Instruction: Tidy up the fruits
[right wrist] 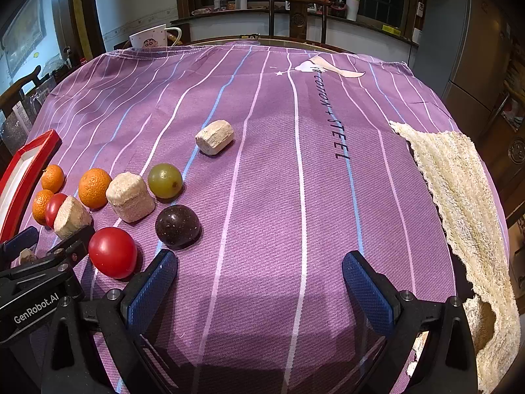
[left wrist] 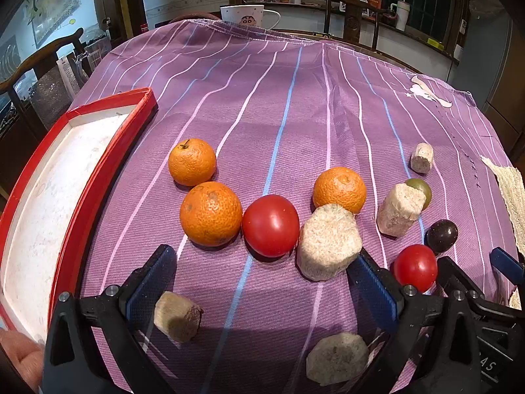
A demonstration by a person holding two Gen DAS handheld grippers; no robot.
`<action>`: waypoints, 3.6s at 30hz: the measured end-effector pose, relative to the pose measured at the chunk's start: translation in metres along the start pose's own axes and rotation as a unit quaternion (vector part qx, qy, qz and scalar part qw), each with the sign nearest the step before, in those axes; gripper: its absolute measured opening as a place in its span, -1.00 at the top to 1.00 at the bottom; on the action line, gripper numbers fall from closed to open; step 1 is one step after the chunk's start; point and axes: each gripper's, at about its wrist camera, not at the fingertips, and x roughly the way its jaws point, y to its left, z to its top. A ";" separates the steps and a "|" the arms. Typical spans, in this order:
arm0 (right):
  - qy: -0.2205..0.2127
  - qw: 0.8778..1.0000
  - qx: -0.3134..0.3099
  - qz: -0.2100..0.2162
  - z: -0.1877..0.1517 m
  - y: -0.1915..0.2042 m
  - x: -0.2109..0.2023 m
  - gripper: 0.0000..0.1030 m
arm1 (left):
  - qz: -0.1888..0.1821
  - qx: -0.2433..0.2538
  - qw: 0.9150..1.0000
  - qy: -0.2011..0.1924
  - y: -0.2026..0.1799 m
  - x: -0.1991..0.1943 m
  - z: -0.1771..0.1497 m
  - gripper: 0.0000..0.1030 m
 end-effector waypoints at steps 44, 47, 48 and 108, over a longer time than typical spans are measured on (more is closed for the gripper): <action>0.007 1.000 -0.004 0.003 0.001 -0.001 -0.001 -1.00 | 0.001 0.002 1.000 0.001 0.000 -0.003 -0.003 -1.00; 0.015 1.000 -0.007 0.008 0.004 -0.001 0.001 -1.00 | -0.005 0.010 1.000 0.007 0.003 -0.004 -0.004 -1.00; 0.017 1.000 -0.007 0.009 0.005 0.000 0.001 -1.00 | -0.010 0.015 1.000 0.011 0.004 -0.004 -0.003 -1.00; -0.097 0.994 0.027 0.051 -0.018 -0.025 -0.079 -0.81 | -0.014 -0.017 0.993 -0.113 0.106 -0.102 -0.022 -1.00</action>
